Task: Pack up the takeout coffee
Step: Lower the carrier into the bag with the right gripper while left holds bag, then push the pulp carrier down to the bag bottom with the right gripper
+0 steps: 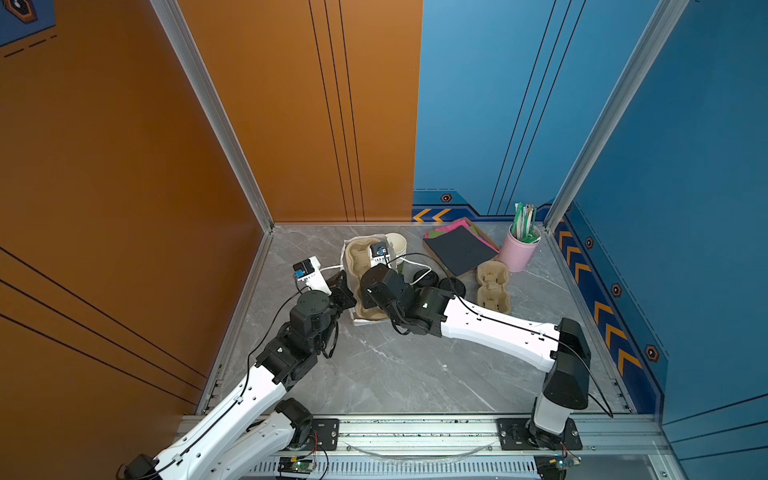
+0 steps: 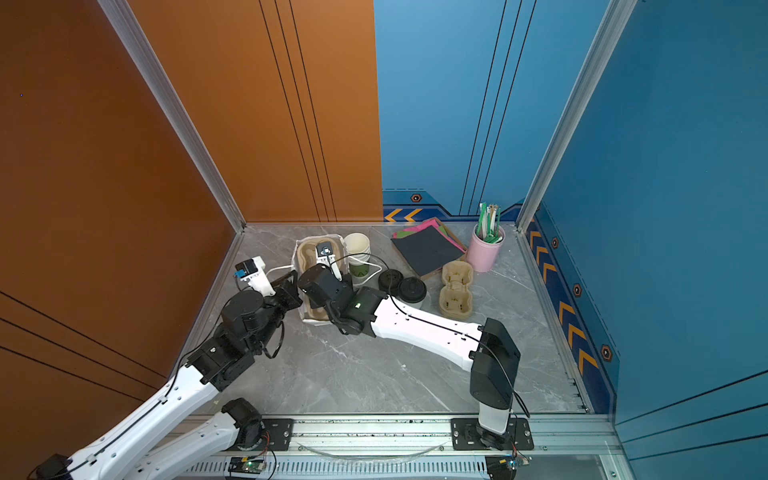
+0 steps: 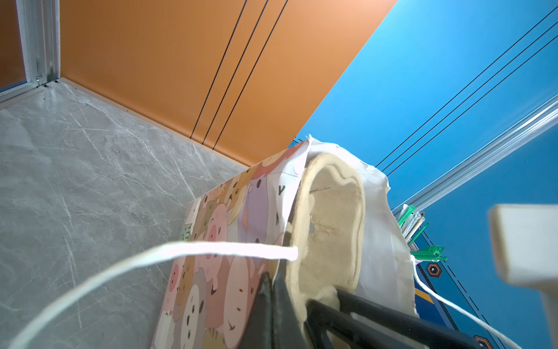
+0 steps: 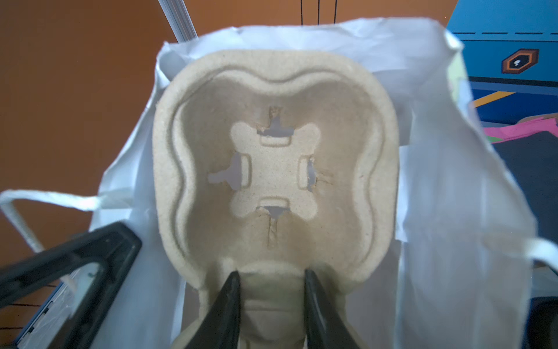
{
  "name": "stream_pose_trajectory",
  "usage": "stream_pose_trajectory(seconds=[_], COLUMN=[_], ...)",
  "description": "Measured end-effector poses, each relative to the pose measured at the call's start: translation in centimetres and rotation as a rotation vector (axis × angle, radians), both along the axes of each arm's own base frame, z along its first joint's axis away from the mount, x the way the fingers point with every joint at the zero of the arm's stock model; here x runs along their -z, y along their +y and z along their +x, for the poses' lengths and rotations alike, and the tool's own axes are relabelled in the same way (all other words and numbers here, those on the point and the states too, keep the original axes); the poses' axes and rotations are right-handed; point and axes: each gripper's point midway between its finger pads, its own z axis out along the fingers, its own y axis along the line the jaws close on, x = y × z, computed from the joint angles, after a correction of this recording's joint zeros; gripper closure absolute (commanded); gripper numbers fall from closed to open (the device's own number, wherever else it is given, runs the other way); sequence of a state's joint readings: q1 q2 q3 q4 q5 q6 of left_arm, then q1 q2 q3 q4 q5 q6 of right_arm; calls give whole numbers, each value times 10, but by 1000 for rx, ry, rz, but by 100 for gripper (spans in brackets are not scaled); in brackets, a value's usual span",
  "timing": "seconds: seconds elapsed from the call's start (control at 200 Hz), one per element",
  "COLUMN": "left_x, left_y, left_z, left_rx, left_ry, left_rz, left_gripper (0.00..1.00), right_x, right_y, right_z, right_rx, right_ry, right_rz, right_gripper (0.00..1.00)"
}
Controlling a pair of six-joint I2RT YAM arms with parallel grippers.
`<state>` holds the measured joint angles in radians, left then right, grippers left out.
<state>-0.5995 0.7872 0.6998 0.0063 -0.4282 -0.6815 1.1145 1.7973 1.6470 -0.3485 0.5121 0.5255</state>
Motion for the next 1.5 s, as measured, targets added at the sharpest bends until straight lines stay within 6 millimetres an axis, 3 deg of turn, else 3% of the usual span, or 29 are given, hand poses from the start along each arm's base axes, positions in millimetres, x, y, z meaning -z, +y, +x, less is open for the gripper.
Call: stream_pose_trajectory(seconds=[0.305, 0.661, 1.151, 1.501], left_x=[-1, -6, 5, 4], left_y=[-1, -2, -2, 0], left_z=[0, 1, -2, -6], left_rx=[2, 8, 13, 19], left_ry=[-5, -30, -30, -53], left_rz=[1, -12, -14, -30], left_gripper=[100, 100, 100, 100], right_x=[2, 38, 52, 101], right_y=[4, 11, 25, 34], right_z=[4, 18, 31, 49], right_rx=[10, 19, 15, 22], right_ry=[9, 80, 131, 198], right_rz=[-11, -68, -52, -97], right_gripper=[66, 67, 67, 68])
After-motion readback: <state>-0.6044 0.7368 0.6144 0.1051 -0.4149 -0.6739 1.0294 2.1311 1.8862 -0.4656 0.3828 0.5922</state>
